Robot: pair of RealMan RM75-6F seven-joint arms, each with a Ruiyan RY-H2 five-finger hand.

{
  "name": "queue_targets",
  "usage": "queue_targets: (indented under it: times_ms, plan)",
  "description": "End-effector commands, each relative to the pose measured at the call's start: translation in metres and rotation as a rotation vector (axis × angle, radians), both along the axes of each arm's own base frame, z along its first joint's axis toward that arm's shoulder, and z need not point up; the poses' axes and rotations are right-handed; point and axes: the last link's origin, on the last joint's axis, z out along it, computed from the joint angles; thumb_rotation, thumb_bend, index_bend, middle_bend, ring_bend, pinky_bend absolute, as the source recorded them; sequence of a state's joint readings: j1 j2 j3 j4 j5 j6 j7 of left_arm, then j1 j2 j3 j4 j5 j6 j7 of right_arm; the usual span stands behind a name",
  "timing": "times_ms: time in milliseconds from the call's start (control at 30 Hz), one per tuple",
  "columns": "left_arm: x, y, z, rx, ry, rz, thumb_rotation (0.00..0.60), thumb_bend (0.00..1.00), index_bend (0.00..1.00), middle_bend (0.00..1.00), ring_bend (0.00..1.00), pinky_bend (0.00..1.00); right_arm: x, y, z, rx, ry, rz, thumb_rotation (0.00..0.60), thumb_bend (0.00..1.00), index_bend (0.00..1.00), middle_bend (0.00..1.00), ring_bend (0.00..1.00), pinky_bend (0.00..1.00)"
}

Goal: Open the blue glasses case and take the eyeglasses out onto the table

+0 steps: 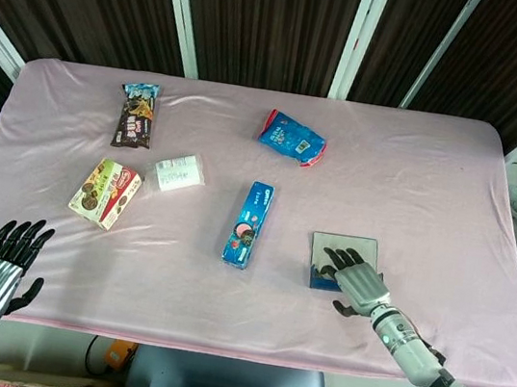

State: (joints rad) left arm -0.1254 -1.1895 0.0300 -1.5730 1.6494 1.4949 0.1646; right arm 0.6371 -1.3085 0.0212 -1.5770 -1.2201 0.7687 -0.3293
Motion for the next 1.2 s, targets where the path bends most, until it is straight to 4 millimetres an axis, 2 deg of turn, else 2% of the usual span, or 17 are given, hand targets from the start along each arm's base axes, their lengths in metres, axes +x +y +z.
queue_targets:
  times_ms: [33,233,467,667,833,1000,1200]
  plan:
    - [0.000,0.000,0.000,0.001,-0.001,0.000,0.600,0.36,0.00,0.00,0.00,0.00,0.007,0.005,-0.006,0.020,-0.007,0.016,0.600,0.49,0.39,0.00,0.00,0.00]
    - [0.000,-0.001,0.001,0.002,-0.003,-0.001,0.600,0.36,0.00,0.00,0.00,0.00,0.011,0.025,-0.007,0.061,0.009,0.063,0.600,0.50,0.40,0.00,0.00,0.00]
    - [0.001,-0.002,-0.001,-0.007,0.002,-0.006,0.600,0.36,0.00,0.00,0.00,0.00,0.000,0.058,0.012,0.089,0.056,0.114,0.600,0.50,0.41,0.00,0.00,0.00]
    - [0.002,-0.003,-0.002,-0.010,0.006,-0.010,0.600,0.36,0.00,0.00,0.00,0.00,-0.018,0.089,0.034,0.113,0.106,0.157,0.600,0.50,0.41,0.00,0.00,0.00]
    - [0.003,-0.005,-0.003,-0.011,0.007,-0.017,0.600,0.36,0.00,0.00,0.00,0.00,-0.042,0.108,0.051,0.114,0.150,0.145,0.600,0.51,0.42,0.00,0.00,0.00]
    - [0.003,-0.006,-0.003,-0.012,0.008,-0.023,0.600,0.36,0.00,0.00,0.00,0.00,-0.066,0.115,0.066,0.080,0.178,0.110,0.600,0.51,0.43,0.00,0.00,0.00]
    - [0.004,-0.006,-0.004,-0.012,0.010,-0.025,0.600,0.36,0.00,0.00,0.00,0.00,-0.087,0.107,0.076,0.022,0.206,0.067,0.600,0.51,0.43,0.00,0.00,0.00]
